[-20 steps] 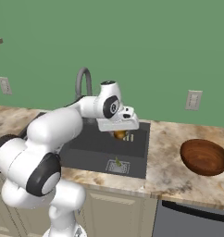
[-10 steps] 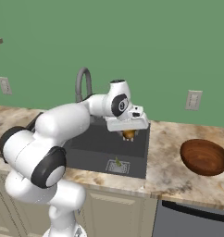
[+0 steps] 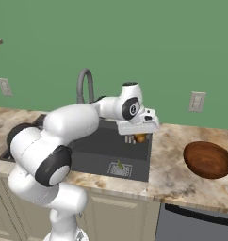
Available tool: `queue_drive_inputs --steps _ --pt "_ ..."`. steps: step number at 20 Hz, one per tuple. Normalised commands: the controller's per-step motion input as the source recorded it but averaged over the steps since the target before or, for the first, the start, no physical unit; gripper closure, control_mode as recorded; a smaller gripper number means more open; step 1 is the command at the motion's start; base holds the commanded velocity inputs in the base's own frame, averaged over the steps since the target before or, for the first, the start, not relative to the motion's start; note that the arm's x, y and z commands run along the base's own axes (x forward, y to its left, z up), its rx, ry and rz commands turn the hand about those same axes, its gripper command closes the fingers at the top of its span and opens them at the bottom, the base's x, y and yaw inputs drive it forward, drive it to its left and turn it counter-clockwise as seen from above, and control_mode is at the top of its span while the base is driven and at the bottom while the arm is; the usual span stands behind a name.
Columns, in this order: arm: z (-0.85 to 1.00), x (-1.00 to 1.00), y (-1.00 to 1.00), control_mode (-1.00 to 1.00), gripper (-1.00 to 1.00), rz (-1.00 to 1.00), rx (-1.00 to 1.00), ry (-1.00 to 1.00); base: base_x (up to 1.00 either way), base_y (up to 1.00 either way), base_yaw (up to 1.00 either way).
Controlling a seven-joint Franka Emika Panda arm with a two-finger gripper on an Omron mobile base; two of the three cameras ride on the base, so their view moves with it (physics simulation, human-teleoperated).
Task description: Remove the mango and lemon wedge from the sink. Then move the bowl and cup from the counter to the sink for washing.
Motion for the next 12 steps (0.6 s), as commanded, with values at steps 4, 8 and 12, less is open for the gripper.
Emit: queue_drive_inputs --steps 4,8,12 --pt "-0.09 0.08 -0.18 -1.00 1.00 0.00 0.00 0.00 0.00 0.00 0.00" --pt "-0.08 0.11 -0.22 -1.00 1.00 0.01 0.00 0.00 0.00 0.00 0.00" --pt "-0.06 0.05 -0.28 -1.00 1.00 0.03 0.00 0.00 0.00 0.00 0.00"
